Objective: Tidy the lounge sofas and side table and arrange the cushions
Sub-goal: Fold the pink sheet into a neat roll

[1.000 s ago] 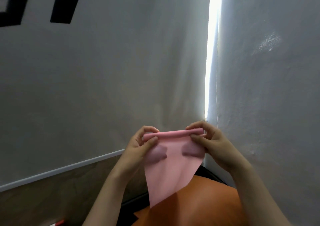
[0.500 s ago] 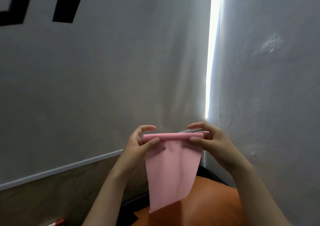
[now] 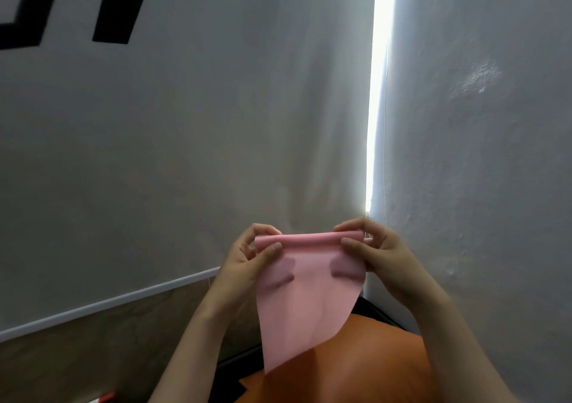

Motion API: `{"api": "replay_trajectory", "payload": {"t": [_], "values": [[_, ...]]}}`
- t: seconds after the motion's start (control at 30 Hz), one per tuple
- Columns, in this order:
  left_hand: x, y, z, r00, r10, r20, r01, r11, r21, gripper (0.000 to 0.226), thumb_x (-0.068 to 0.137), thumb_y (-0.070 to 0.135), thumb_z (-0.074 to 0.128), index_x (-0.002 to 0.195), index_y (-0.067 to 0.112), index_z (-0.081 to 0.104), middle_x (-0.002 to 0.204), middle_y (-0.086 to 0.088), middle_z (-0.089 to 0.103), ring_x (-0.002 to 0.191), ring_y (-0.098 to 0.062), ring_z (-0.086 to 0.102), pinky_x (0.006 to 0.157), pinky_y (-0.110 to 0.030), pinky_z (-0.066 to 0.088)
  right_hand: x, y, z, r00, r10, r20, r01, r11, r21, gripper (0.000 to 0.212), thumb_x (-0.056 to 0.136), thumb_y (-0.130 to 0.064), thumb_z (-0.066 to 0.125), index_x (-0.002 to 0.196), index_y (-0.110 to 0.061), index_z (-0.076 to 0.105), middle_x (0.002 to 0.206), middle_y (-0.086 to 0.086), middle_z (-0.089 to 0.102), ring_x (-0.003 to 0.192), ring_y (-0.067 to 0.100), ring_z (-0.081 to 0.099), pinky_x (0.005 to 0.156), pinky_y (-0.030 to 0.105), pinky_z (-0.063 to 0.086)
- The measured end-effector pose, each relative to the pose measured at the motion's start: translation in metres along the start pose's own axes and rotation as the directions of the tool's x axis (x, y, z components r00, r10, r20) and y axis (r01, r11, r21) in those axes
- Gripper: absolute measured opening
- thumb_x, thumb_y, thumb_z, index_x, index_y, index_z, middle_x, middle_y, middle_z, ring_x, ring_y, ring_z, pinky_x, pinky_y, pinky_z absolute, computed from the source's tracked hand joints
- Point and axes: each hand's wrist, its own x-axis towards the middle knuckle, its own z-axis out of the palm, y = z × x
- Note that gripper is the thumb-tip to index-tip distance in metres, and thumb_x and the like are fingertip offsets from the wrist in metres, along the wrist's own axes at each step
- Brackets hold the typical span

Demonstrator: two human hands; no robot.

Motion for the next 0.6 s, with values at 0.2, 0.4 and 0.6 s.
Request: {"api": "replay_trajectory", "payload": {"t": [0.2,0.4,0.6], "values": [[-0.0005,0.0016,0.0025,0.998,0.031,-0.045,-0.03,0.999,0.015,0.012,0.073,0.013,0.07,0.083,0.011,0.064,0.073,-0.01,0.066,0.067,-0.021,0.065,0.057,-0.033,0.058,-0.0003,-0.0013,-0.0015,1.0,-0.008,-0.024,0.009,0.999,0.049,0.008,0.068,-0.019,0.074,0.076,-0.02,0.075,0.077,0.008,0.071,0.072,0.02,0.068,0.068,0.024,0.056],[-0.0015,0.0001,0.0047,0.994,0.032,-0.1,-0.025,0.997,0.066,0.036,0.073,0.016,0.072,0.108,0.019,0.061,0.078,-0.011,0.071,0.073,-0.025,0.07,0.063,-0.032,0.059,0.0001,0.0013,-0.0041,0.999,-0.002,-0.037,0.004,0.999,0.035,0.025,0.067,-0.019,0.075,0.092,-0.018,0.072,0.08,0.008,0.073,0.073,0.017,0.069,0.066,0.021,0.054],[-0.0004,-0.0027,0.0025,0.995,0.032,-0.099,-0.022,0.994,0.107,0.035,0.068,0.017,0.075,0.101,0.012,0.066,0.083,-0.003,0.072,0.08,-0.019,0.068,0.069,-0.029,0.057,0.0001,0.0062,-0.0073,0.999,-0.031,-0.026,0.03,0.999,-0.029,0.02,0.081,-0.004,0.069,0.1,-0.013,0.07,0.09,0.005,0.074,0.089,0.016,0.07,0.079,0.023,0.055]]}}
